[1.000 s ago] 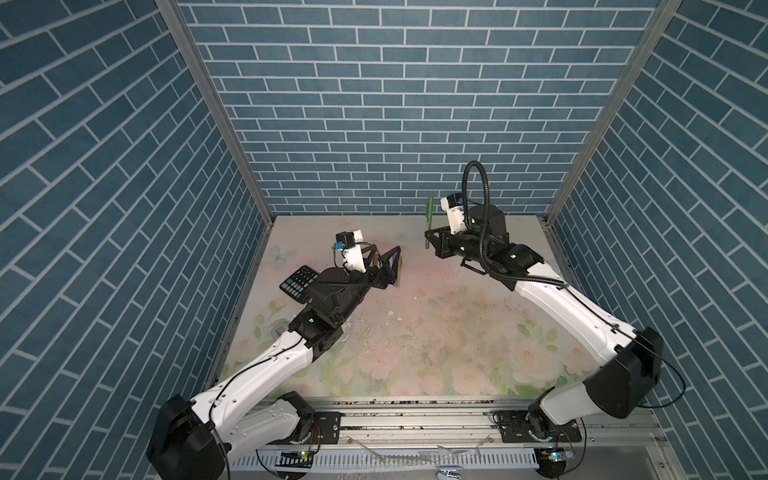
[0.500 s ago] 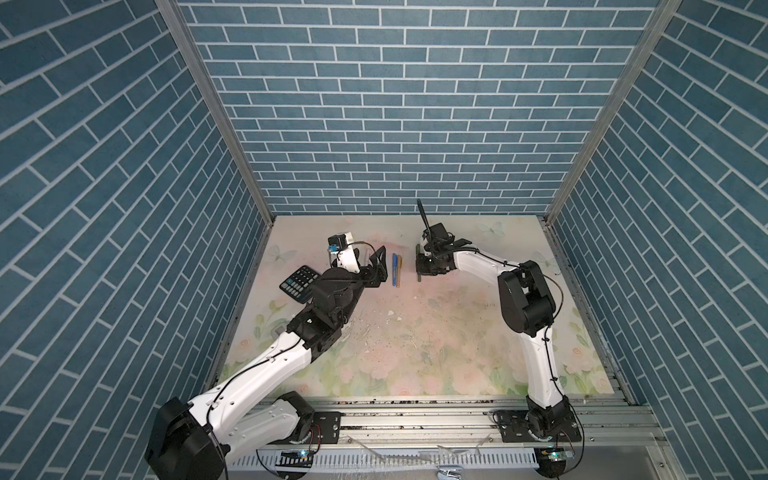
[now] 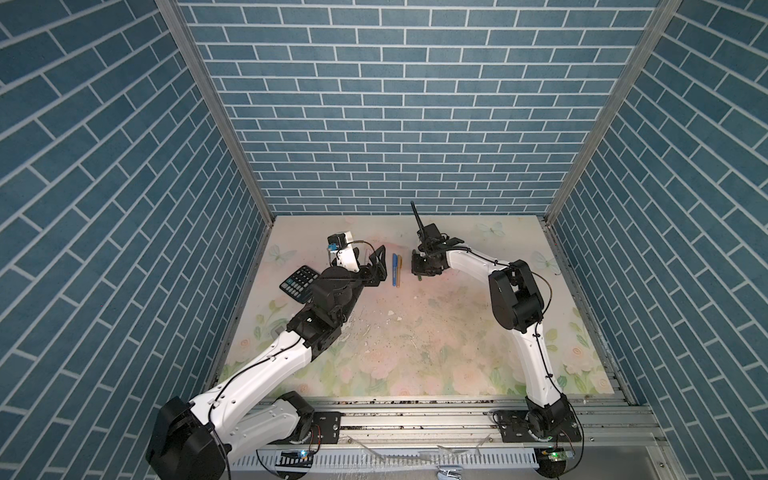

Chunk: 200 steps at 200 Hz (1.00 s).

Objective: Insert the pens into the pen caps
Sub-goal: 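Lower the capped green pen beside the blue pen and release it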

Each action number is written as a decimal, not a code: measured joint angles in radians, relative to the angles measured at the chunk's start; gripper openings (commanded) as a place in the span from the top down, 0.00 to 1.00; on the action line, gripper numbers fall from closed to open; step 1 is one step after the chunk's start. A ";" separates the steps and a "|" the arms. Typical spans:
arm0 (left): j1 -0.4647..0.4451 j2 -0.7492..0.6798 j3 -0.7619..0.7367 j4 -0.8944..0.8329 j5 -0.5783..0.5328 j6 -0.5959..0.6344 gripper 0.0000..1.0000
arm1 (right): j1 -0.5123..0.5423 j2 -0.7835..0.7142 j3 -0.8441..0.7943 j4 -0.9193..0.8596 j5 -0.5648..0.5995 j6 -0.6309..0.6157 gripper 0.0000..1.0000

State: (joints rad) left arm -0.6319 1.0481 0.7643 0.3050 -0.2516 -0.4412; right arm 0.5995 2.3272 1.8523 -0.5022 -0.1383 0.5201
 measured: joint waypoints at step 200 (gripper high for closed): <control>0.029 0.012 0.001 -0.002 0.043 -0.014 0.19 | 0.056 -0.244 -0.142 -0.104 0.150 -0.031 0.68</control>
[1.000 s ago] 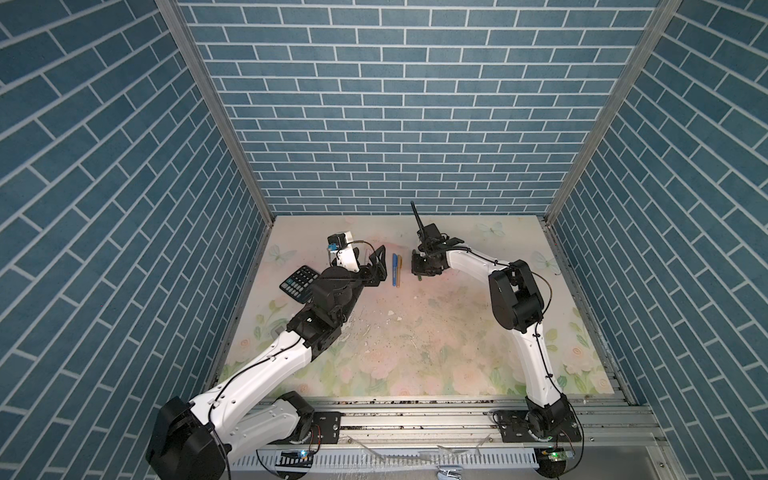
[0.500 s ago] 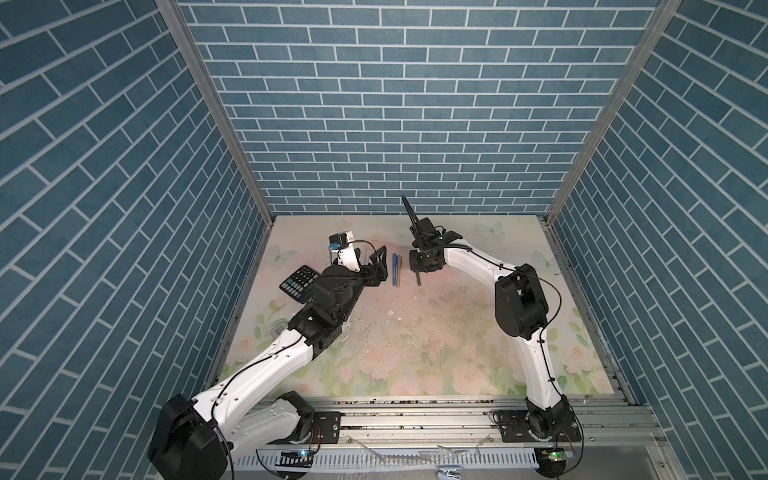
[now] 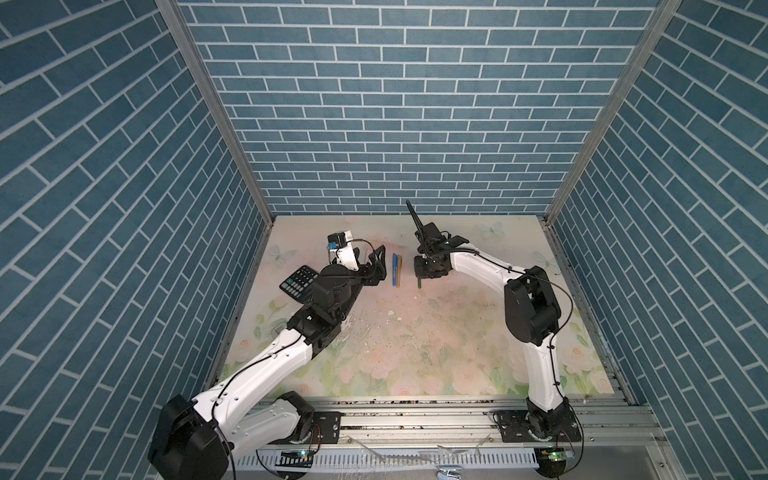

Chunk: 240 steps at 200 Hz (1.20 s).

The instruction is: Insert the pens into the pen caps

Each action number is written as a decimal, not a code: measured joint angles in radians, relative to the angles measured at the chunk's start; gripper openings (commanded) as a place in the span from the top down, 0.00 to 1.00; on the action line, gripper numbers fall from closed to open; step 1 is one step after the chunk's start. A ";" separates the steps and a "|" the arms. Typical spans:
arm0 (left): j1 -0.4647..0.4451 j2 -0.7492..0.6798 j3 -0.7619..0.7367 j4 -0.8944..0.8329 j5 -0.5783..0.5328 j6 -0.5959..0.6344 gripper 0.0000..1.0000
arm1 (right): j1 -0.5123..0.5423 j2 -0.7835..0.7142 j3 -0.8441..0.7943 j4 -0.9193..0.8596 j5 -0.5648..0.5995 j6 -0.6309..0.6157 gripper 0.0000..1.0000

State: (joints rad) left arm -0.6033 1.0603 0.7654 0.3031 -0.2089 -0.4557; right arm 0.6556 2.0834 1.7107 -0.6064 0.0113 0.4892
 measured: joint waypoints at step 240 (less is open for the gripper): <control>0.137 -0.342 -0.483 -0.021 -0.346 0.575 0.00 | -0.163 -1.032 -1.015 0.492 0.172 -0.263 0.01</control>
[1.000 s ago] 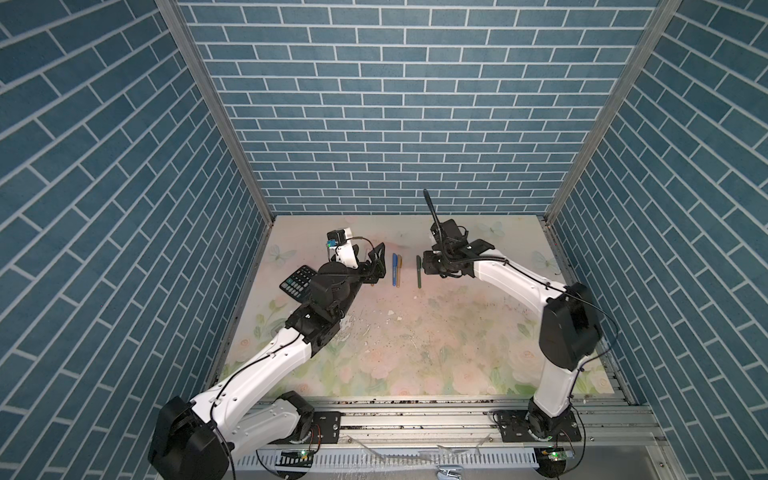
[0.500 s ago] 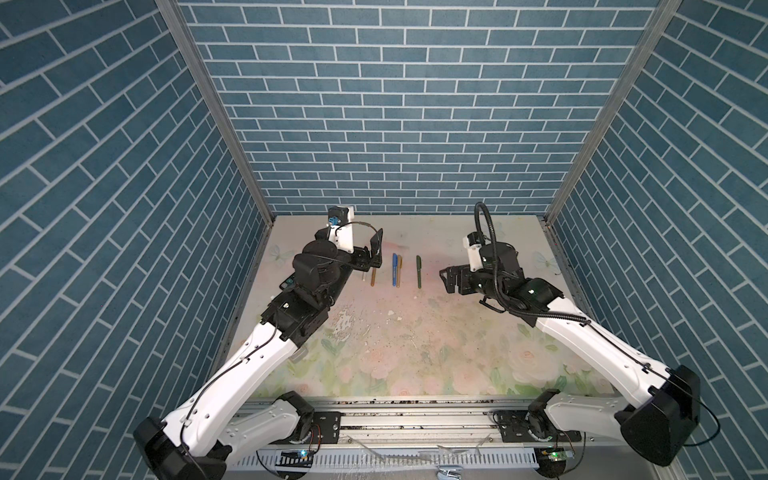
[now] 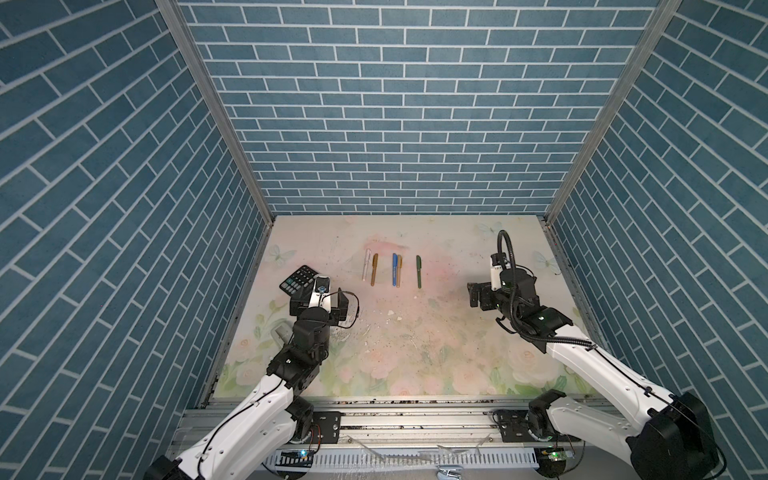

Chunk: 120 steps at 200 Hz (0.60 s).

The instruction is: Insert the pens into the pen caps

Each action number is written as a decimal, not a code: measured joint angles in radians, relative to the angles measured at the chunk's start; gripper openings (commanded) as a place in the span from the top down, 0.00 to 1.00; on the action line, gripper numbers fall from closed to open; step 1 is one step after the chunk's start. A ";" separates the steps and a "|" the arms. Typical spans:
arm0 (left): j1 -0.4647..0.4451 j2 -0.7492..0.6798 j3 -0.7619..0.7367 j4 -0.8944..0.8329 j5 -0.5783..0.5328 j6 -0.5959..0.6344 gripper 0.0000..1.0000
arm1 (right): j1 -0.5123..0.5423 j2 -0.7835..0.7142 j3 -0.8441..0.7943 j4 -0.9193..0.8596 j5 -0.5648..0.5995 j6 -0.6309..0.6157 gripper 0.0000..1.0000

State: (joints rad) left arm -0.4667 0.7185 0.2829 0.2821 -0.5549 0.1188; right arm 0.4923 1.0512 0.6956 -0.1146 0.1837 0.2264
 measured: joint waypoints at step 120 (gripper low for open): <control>0.388 0.707 -0.057 0.684 0.331 -0.029 0.00 | -0.177 -0.109 -0.175 0.132 0.010 -0.105 0.01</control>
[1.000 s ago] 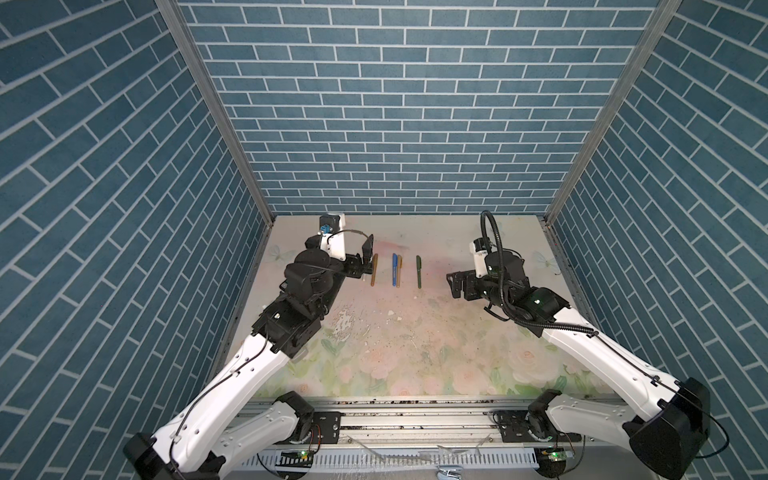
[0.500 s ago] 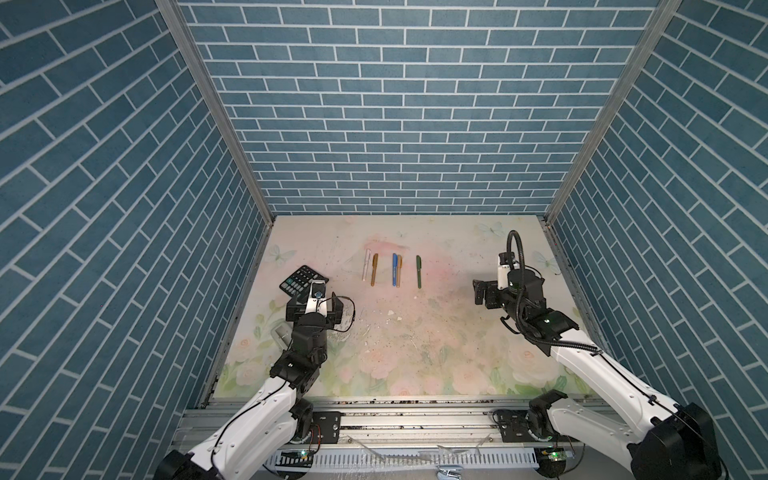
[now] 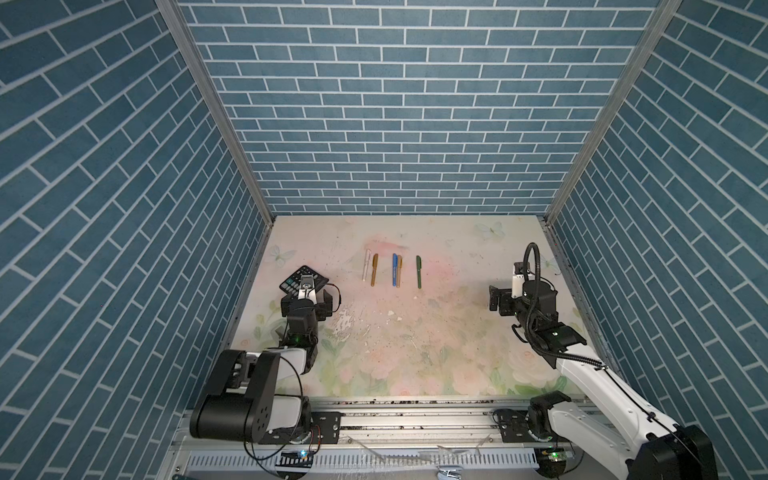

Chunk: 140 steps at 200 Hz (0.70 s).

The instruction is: Insert the pens into the pen caps

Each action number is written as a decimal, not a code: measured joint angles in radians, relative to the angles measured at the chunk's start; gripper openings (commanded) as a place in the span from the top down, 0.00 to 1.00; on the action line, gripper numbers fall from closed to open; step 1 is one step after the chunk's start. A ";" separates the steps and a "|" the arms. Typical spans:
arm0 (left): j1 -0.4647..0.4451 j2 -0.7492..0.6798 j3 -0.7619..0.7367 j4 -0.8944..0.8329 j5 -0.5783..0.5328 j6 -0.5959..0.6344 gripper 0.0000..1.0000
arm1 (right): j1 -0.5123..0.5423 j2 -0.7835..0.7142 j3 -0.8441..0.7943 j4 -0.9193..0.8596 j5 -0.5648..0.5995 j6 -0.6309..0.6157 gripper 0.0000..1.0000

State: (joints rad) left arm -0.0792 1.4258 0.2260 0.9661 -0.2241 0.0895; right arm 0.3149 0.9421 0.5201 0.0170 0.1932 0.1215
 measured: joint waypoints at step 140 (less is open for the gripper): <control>0.020 0.099 0.142 -0.075 0.143 -0.003 0.00 | -0.180 0.334 -0.237 0.657 -0.062 -0.179 0.01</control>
State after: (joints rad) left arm -0.0589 1.5246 0.3676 0.8909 -0.0814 0.0860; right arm 0.1349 1.2762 0.2832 0.6739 0.1314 -0.0570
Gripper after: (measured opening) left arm 0.995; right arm 0.989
